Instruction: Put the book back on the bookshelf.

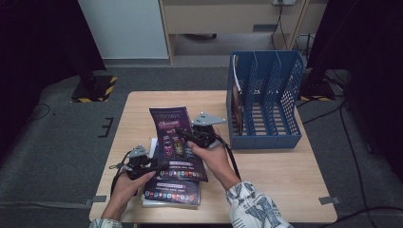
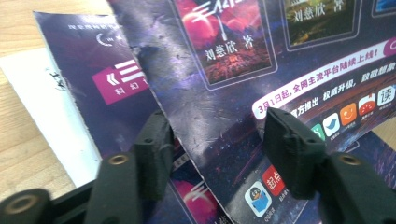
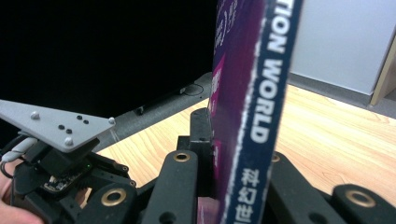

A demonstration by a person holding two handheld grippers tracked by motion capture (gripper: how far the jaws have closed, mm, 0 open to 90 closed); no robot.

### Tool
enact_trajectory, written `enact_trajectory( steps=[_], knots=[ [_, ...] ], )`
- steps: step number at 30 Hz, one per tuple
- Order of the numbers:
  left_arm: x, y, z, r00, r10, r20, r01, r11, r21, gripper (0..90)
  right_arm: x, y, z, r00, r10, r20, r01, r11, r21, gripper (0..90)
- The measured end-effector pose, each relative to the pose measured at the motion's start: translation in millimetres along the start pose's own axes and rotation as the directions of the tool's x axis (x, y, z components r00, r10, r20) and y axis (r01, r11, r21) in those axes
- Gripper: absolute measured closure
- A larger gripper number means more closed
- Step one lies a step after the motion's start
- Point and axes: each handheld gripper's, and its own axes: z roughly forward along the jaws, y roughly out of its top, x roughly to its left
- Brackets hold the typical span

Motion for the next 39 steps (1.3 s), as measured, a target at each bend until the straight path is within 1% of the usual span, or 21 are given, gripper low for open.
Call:
enact_trajectory(
  steps=[2,4,5,6,7,9,11,12,14,17,21,26,31,33,39],
  knots=[
    [0.1,2.5,-2.6,0.9998,-0.01,-0.015,0.01,0.9999,0.005,54.2,-0.4,-0.1,-0.4,1.0,-0.001,-0.003,0.001,1.0,-0.003,83.8],
    [-3.0,7.0,-4.3,0.9991,-0.001,-0.043,0.002,0.9997,0.024,60.2,-0.6,-0.9,0.1,1.0,-0.007,-0.007,0.007,1.0,-0.003,83.8],
    [-4.1,8.5,-4.8,0.9986,0.006,-0.053,-0.005,0.9995,0.03,63.4,-0.2,-1.6,0.6,0.9998,-0.014,-0.011,0.014,1.0,-0.004,83.8],
    [-4.6,9.1,-5.0,0.9982,0.005,-0.06,-0.003,0.9995,0.031,65.3,0.2,-2.1,0.7,0.9997,-0.018,-0.015,0.018,1.0,-0.007,83.8],
    [-3.8,9.4,-5.9,0.9982,0.006,-0.06,-0.004,0.9994,0.035,68.4,0.3,-2.4,0.5,0.9997,-0.021,-0.016,0.021,1.0,-0.008,83.7],
    [-1.9,9.2,-6.9,0.9985,-0.013,-0.053,0.014,0.9994,0.03,71.9,0.5,-2.2,-0.3,0.9995,-0.027,-0.017,0.027,1.0,-0.005,83.3],
    [-2.0,9.1,-7.4,0.9983,-0.012,-0.056,0.014,0.9995,0.029,74.4,0.6,-1.8,-0.7,0.9989,-0.047,-0.008,0.047,0.999,0.011,82.6],
    [-2.3,9.3,-7.5,0.9981,-0.01,-0.06,0.012,0.9994,0.032,75.1,0.4,-1.8,-0.7,0.9985,-0.054,-0.004,0.054,0.998,0.016,82.1],
    [-3.3,9.6,-7.6,0.9978,-0.004,-0.067,0.006,0.9995,0.032,75.9,-0.8,-1.9,-0.9,0.9987,-0.05,-0.009,0.05,0.998,0.024,81.4],
    [-5.3,10.5,-8.8,0.9972,0.006,-0.075,-0.005,0.9998,0.022,77.5,-2.3,-0.1,-3.0,0.9984,-0.056,-0.002,0.056,0.998,0.03,79.3],
    [-7.8,12.6,-10.6,0.9965,0.02,-0.082,-0.02,0.9998,-0.002,80.2,-5.9,6.9,-9.2,0.9985,-0.055,-0.004,0.055,0.998,0.02,78.5],
    [-11.2,15.4,-11.0,0.9936,0.053,-0.1,-0.054,0.9985,-0.003,81.0,-8.5,17.5,-14.3,0.9984,-0.057,-0.003,0.057,0.998,0.003,77.5],
    [-12.1,15.3,-11.4,0.9932,0.057,-0.102,-0.059,0.9982,-0.011,81.0,-9.7,26.2,-16.4,0.9986,-0.051,-0.011,0.051,0.999,-0.004,77.2],
    [-11.9,15.2,-11.7,0.9931,0.06,-0.101,-0.062,0.998,-0.01,81.0,-9.8,29.5,-16.6,0.9985,-0.052,-0.016,0.052,0.999,0.0,76.8],
    [-12.2,15.6,-12.4,0.9927,0.066,-0.101,-0.067,0.9977,-0.009,81.0,-13.1,35.1,-15.8,0.999,-0.037,-0.025,0.037,0.999,0.011,75.8]
  ],
)
